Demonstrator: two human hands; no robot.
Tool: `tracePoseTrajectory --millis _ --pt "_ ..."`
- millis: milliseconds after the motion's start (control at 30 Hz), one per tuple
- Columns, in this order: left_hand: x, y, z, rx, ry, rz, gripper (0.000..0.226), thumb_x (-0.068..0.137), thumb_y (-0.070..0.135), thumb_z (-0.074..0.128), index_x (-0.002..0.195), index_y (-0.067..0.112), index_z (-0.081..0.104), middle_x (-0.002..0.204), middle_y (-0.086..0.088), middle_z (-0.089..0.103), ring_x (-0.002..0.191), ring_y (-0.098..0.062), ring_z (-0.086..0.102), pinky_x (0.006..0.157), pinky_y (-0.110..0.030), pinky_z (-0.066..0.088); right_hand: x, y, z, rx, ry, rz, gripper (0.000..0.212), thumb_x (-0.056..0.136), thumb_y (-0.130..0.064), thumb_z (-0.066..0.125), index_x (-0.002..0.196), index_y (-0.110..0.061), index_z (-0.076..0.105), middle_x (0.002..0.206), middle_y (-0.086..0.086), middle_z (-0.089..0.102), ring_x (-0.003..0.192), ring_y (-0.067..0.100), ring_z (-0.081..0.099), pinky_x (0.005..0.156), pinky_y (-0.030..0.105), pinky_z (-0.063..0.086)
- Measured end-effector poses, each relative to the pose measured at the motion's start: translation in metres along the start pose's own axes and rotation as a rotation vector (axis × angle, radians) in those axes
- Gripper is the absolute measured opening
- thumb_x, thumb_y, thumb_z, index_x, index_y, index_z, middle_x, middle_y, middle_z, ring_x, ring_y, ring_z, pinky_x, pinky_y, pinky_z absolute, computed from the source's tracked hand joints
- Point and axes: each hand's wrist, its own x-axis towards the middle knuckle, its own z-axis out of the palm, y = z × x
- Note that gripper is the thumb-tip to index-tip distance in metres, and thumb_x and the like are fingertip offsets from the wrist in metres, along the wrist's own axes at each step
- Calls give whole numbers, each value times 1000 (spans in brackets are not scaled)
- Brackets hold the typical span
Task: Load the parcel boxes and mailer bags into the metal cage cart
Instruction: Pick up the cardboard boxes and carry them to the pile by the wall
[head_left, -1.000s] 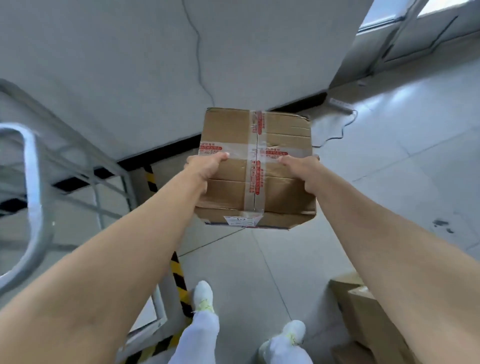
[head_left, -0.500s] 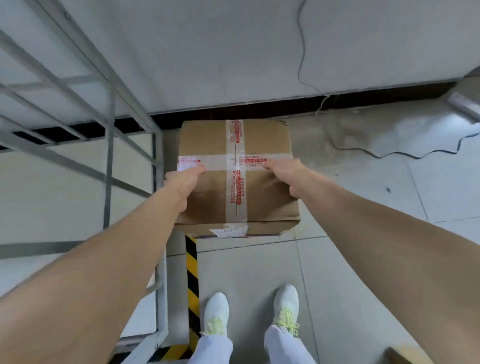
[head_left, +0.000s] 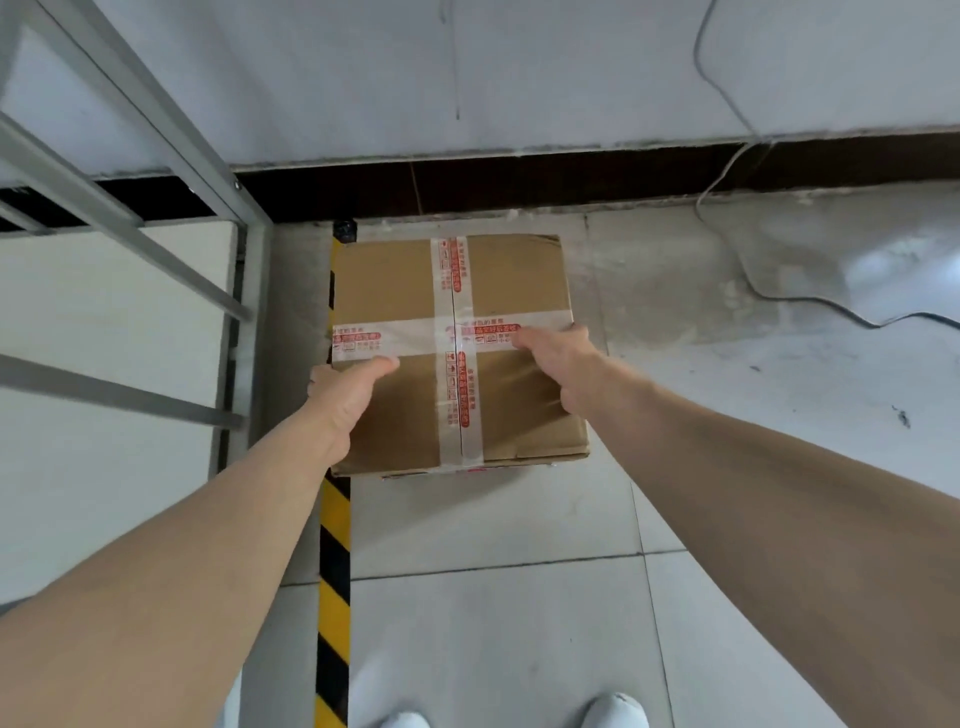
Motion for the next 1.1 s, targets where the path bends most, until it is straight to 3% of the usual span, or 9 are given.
tracePoseTrajectory --millis 133,233,367,467,600,667,733,867,1100 --pt "0 0 0 62 -61 -24 91 56 55 75 136 23 43 132 -4 54 120 -27 49 106 -52 36 8 5 2 -40 -23 -25 71 80 -42 65 137 -27 27 130 6 44 116 28 46 104 51 38" --pt "-19 17 0 156 36 0 82 74 44 74 140 17 34 134 -5 48 124 -29 46 107 -51 37 -8 3 -9 -74 42 -29 67 79 -40 60 136 -21 30 134 9 44 121 29 44 106 47 38" --pt "-81 66 9 250 -34 111 67 68 42 72 127 18 52 122 -9 60 109 -28 58 96 -48 47 -57 -5 -38 -96 39 -34 68 75 -39 57 134 -12 39 127 10 53 115 28 52 99 43 46" --pt "-146 109 24 356 -75 155 83 66 44 68 137 11 41 131 -12 54 116 -33 55 98 -50 46 -109 -17 -82 -52 35 -48 62 72 -42 59 124 -9 52 115 8 59 102 27 57 84 36 49" --pt "-244 160 59 463 -171 267 74 89 37 61 148 7 26 148 -11 38 131 -32 42 106 -42 38 -187 -29 -159 8 106 -62 50 77 -40 61 113 -5 56 112 11 59 101 30 57 76 33 45" --pt "-297 180 81 491 -250 321 72 92 35 59 149 7 25 151 -12 35 134 -31 40 107 -40 35 -225 -24 -203 8 174 -76 52 82 -35 60 124 -5 55 123 15 57 112 33 55 84 34 46" --pt "-359 195 104 535 -333 391 68 93 32 59 147 6 29 149 -12 37 133 -29 40 105 -35 34 -270 -8 -251 20 260 -55 54 87 -30 58 134 -5 47 130 17 53 120 34 50 93 33 44" --pt "-478 199 147 626 -511 492 65 92 29 61 144 3 33 143 -14 43 127 -27 44 94 -27 35 -367 43 -336 181 422 34 53 89 -28 59 135 -4 45 135 16 50 123 33 47 97 34 44" --pt "-655 139 219 854 -846 646 64 90 27 64 140 -2 38 140 -20 45 127 -33 46 101 -37 39 -517 184 -428 515 695 183 48 88 -28 58 127 -1 50 118 11 55 115 32 53 89 35 48"
